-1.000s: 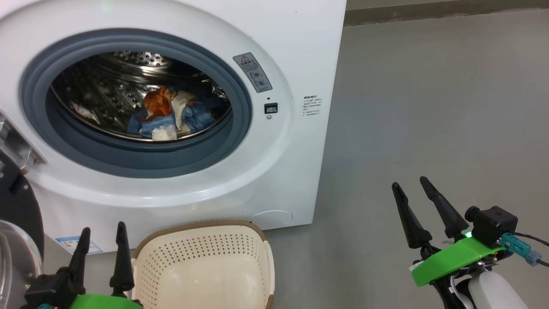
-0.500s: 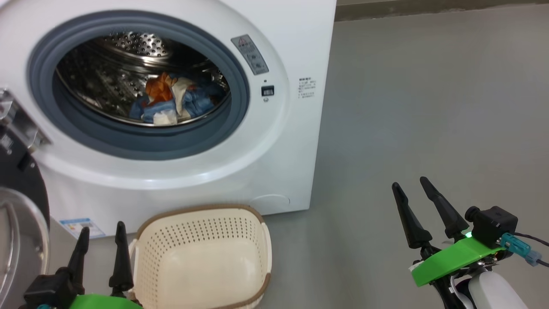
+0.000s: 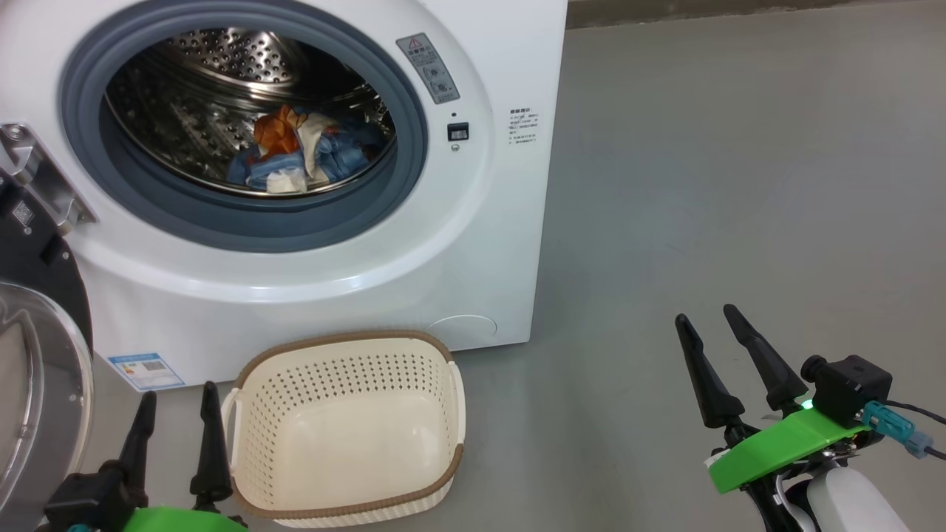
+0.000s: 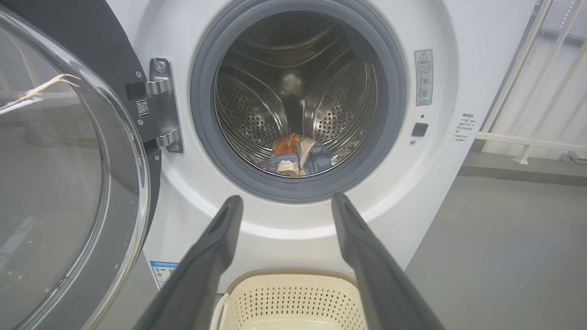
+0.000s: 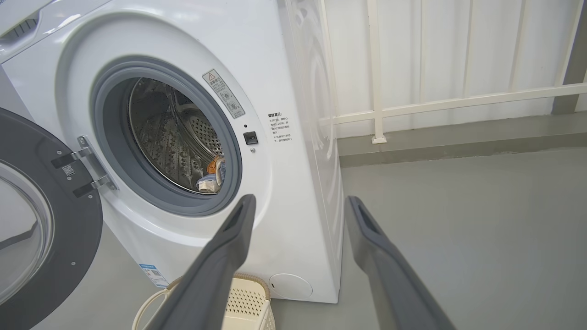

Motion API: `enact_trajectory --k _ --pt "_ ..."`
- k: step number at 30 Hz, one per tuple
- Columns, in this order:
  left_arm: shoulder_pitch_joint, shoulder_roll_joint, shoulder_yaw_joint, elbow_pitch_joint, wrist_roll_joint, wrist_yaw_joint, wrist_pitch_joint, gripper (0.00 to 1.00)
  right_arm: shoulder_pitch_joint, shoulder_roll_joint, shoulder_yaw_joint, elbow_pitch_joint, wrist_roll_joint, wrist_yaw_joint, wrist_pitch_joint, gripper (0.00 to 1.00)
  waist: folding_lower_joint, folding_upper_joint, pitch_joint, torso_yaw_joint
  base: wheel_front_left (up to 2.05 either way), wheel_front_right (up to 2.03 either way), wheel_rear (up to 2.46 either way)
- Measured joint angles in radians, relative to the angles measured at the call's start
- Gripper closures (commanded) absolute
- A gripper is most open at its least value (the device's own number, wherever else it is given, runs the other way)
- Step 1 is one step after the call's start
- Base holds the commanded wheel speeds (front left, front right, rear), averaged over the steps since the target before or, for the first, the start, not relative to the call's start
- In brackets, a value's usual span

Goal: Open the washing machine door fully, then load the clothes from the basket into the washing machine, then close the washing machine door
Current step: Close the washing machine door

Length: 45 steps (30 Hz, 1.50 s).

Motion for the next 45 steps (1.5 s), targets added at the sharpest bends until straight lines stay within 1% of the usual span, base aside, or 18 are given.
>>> enact_trajectory --k 3,16,31,36,42,45 --pt "0.0 0.0 0.002 0.0 0.005 -0.007 0.0 0.0 0.0 0.0 0.0 0.0 0.0 0.0 0.0 0.0 0.0 0.0 -0.001 0.0 0.0 0.0 0.0" --pt "0.0 -0.006 0.005 0.003 0.007 -0.008 0.0 0.0 0.0 -0.001 0.001 0.0 0.0 0.0 0.0 0.0 0.0 -0.0001 -0.003 0.0 0.0 0.0 0.0" --pt "0.0 -0.008 0.005 0.013 0.007 -0.016 0.0 0.0 0.0 -0.001 0.003 0.002 0.0 0.0 0.0 0.0 0.0 -0.0001 -0.017 0.015 0.0 0.0 0.0" --pt "0.0 -0.008 0.003 0.016 0.007 -0.016 0.0 0.0 0.002 -0.001 0.002 0.002 0.0 0.0 0.0 0.0 -0.0001 0.0 -0.022 0.035 0.0 0.0 0.0" --pt "0.0 -0.008 0.006 0.019 0.007 -0.015 0.0 0.0 0.01 0.004 0.002 0.001 0.0 0.0 0.0 0.0 0.0 -0.0001 -0.029 0.078 0.0 0.0 0.0" --pt "0.0 -0.008 0.016 0.024 0.019 0.003 0.0 0.0 0.018 0.011 0.004 0.001 0.0 0.0 0.0 0.0 0.0 0.0 -0.034 0.114 0.0 0.0 0.0"
